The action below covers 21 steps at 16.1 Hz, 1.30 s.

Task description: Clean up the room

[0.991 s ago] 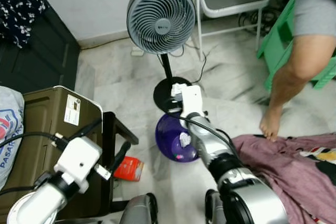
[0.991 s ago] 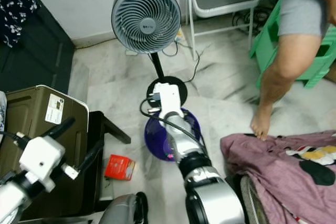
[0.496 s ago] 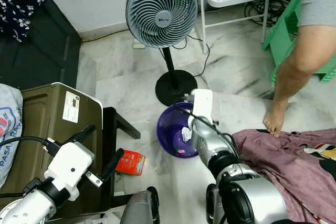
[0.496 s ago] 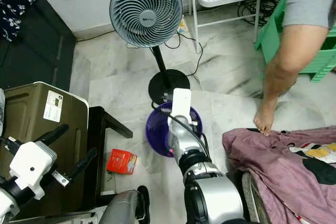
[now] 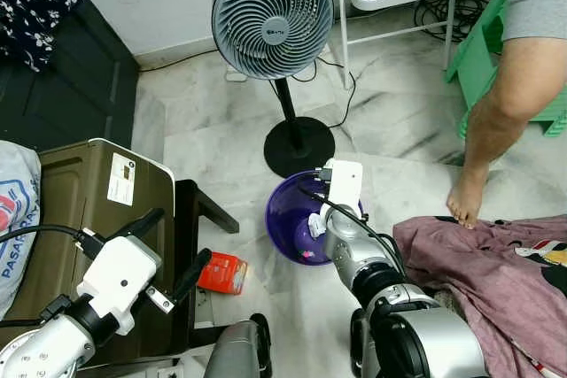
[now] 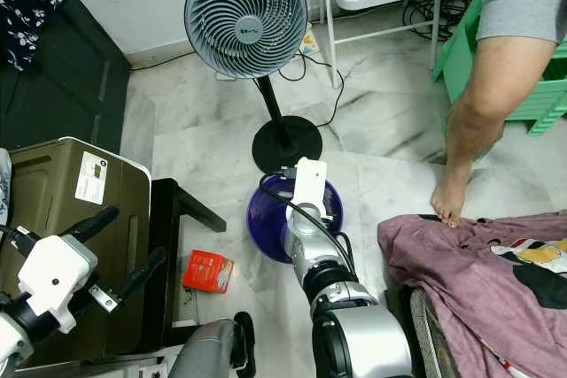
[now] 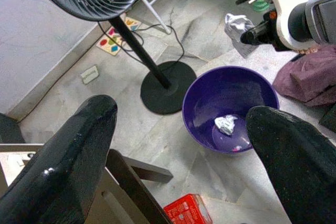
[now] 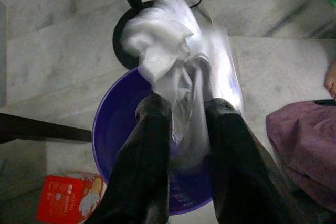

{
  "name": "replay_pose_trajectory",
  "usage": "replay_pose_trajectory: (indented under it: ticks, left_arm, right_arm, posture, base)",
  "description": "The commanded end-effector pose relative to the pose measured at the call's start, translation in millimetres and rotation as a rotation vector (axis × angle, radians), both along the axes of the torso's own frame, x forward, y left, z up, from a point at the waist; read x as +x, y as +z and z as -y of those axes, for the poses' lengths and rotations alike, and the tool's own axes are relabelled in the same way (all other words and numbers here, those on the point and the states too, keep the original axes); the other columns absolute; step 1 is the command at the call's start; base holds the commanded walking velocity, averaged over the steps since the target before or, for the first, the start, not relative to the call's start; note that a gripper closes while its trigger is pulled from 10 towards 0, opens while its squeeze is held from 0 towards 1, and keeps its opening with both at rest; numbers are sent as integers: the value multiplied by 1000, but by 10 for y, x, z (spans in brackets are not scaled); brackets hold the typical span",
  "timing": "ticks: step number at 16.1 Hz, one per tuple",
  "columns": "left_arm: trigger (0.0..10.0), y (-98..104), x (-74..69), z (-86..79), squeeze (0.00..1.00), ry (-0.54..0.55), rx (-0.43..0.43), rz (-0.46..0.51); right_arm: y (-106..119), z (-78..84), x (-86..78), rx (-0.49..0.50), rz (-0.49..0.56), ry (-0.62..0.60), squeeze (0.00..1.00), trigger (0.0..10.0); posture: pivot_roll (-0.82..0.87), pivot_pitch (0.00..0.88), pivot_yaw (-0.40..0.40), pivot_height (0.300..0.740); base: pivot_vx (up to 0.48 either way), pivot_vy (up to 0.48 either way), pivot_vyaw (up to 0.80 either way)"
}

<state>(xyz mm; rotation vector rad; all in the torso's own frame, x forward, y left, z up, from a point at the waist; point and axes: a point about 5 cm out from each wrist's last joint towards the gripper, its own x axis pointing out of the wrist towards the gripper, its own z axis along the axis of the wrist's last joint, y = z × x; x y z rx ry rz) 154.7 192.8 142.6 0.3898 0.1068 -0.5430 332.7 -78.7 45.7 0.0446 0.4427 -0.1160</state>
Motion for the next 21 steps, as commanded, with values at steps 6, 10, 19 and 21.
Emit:
replay_pose_trajectory:
  ticks: [6, 10, 19, 21]
  left_arm:
    - [10000, -20, -16, -70, 0, 32, 25, -9]
    - [10000, -54, 159, 17, 0, 51, 5, 42]
    - [10000, -13, 789, 315, 0, 195, -151, 243]
    - [10000, 7, 926, 394, 0, 229, -175, 288]
  right_arm:
    - [245, -287, 100, 98, 94, 19, 1000, 10000]
    - [409, -417, 165, 140, 168, 126, 1000, 10000]
    - [494, -278, -46, -9, 301, 713, 1000, 10000]
    - [609, -57, -171, -55, 403, 748, 1000, 10000]
  posture:
    - [218, 255, 224, 740]
    - [174, 216, 192, 740]
    - [-33, 39, 67, 740]
    - [-68, 0, 35, 740]
  base:
    - [0, 0, 0]
    - [0, 0, 0]
    - [0, 0, 0]
    - [0, 0, 0]
